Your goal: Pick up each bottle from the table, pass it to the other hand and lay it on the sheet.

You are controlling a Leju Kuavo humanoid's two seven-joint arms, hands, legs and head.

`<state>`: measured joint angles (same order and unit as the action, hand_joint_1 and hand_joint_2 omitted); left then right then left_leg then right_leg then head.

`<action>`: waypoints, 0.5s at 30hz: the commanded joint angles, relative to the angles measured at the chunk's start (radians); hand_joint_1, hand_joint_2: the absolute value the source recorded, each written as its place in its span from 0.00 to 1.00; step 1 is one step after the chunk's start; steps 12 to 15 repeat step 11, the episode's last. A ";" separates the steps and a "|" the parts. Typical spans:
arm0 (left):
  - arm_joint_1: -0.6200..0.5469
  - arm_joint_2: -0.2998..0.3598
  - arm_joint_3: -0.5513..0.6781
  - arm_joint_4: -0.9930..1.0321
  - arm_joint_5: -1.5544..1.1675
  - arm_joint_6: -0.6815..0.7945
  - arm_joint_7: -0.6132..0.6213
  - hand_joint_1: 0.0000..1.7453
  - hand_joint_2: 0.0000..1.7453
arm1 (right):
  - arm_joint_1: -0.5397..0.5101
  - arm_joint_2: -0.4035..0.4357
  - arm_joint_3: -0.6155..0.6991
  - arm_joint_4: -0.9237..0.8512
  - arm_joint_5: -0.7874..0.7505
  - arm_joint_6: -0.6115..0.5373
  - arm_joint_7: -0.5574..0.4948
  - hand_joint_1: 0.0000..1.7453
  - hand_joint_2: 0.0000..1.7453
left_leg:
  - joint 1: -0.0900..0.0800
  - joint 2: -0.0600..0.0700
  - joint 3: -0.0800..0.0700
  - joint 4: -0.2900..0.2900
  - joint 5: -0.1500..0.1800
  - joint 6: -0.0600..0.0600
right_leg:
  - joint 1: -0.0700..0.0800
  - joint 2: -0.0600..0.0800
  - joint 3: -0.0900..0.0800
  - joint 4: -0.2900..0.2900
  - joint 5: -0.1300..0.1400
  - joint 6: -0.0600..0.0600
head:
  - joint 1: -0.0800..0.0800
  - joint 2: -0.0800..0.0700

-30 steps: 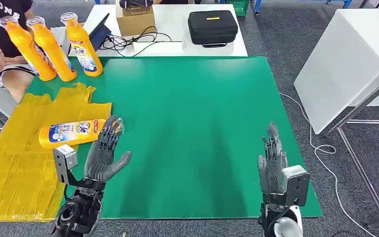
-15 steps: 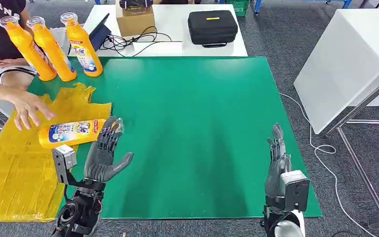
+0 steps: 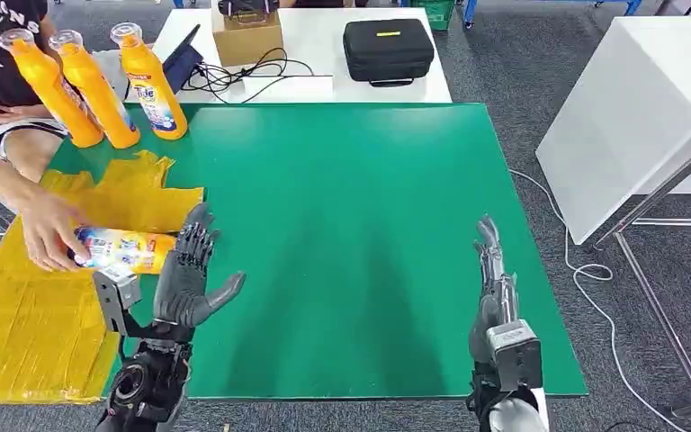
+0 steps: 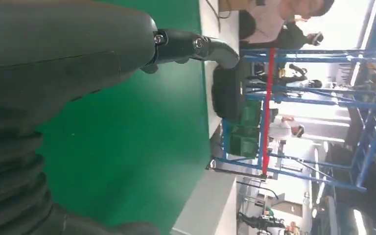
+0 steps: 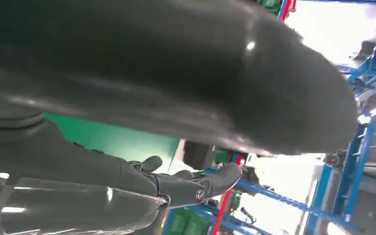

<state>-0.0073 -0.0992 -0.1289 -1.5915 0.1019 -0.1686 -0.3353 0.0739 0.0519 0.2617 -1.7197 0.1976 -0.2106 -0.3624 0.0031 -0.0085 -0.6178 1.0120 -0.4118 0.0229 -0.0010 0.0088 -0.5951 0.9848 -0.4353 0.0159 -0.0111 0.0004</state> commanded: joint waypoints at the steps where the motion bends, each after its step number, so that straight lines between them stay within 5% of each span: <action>1: -0.052 0.005 -0.029 0.024 0.012 -0.050 -0.048 0.00 1.00 | -0.050 -0.055 0.053 0.050 -0.008 0.022 -0.049 0.00 0.00 | 0.000 0.000 0.002 0.000 -0.001 -0.001 | 0.000 0.000 0.003 -0.001 -0.001 0.000 | 0.000 0.000; 2: -0.055 0.005 -0.030 0.023 0.011 -0.051 -0.049 0.00 0.00 | -0.048 -0.055 0.053 0.050 -0.009 0.022 -0.050 0.00 0.00 | 0.000 0.001 0.006 -0.001 -0.002 -0.001 | 0.000 -0.001 0.006 -0.001 -0.002 0.000 | 0.000 0.000; 15: -0.073 0.000 -0.027 0.053 0.022 -0.121 -0.069 0.00 0.00 | 0.005 -0.056 0.033 0.010 -0.006 0.026 -0.067 0.00 0.00 | 0.000 -0.002 0.006 -0.001 -0.002 -0.001 | 0.001 -0.003 0.007 -0.002 -0.003 0.000 | 0.000 0.000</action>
